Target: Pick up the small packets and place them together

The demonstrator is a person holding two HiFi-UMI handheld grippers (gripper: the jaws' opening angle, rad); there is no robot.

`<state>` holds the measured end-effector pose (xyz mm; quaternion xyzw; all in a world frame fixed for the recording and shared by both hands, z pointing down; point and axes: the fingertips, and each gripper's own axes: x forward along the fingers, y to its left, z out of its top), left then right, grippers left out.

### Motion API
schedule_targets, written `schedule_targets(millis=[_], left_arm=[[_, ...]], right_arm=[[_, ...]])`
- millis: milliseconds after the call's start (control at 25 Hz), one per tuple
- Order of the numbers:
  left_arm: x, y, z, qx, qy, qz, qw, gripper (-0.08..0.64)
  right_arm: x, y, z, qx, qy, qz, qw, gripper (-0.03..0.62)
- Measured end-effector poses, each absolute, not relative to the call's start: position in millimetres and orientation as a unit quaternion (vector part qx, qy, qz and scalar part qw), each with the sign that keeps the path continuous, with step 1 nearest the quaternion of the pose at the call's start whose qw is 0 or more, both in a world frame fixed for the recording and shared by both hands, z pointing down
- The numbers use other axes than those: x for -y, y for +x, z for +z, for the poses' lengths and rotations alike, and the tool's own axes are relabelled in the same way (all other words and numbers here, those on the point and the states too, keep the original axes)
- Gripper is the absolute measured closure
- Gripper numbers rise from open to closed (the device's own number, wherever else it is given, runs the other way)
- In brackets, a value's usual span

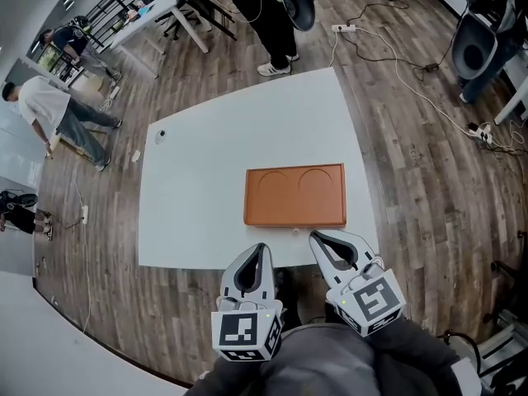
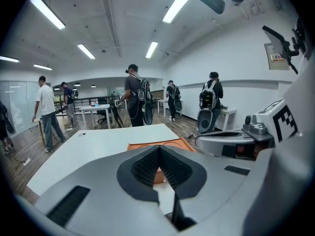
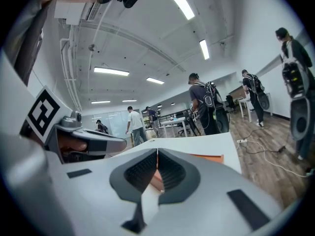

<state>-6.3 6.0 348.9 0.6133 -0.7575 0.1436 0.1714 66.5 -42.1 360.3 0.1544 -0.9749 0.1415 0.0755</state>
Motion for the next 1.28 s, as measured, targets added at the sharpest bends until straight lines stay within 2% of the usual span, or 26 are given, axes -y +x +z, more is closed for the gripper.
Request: schedule_targets(millis=[560,920,1280], left_arm=[[30.7,-67.7,344.2,0.657,0.722,0.134,0.169,0.563],[41.5,-66.9,382.8,0.553,0.803,0.125,0.181,0.563],[45.3,-74.4,377.9,0.516,0.825,0.139,0.183,0.563]], right_arm=[[65.9,14.3,350.0,0.942,0.304,0.112,0.091,0.588],[49.7,40.0,387.2,0.877,0.452,0.122,0.106,0.588],[32.9,35.8,388.3,0.851,0.498,0.134,0.098,0.588]])
